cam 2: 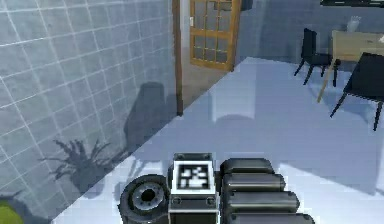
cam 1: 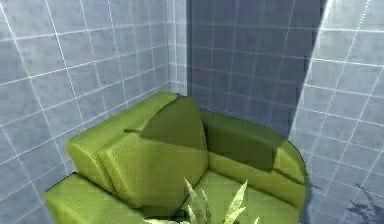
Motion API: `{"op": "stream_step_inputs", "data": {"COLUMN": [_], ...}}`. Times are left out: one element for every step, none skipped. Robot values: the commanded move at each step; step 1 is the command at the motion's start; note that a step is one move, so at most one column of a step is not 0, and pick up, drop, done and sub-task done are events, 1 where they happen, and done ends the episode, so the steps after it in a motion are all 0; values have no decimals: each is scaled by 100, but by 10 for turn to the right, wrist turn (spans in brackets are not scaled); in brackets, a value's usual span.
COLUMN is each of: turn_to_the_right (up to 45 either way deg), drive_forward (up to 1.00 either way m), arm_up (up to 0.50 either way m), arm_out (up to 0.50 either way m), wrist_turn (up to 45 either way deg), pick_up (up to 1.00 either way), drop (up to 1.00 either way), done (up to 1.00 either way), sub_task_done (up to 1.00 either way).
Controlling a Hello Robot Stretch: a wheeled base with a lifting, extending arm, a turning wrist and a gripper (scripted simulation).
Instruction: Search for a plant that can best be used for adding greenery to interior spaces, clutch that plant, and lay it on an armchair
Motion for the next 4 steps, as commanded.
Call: {"op": "stream_step_inputs", "data": {"turn_to_the_right": [-360,450,450,330], "drive_forward": [0,0,0,0], "arm_up": [0,0,0,0], "arm_out": [0,0,0,0], "wrist_turn": [0,0,0,0], "pick_up": [0,0,0,0], "drop": [0,0,0,0], "done": [0,0,0,0], "sub_task_done": [0,0,0,0]}}
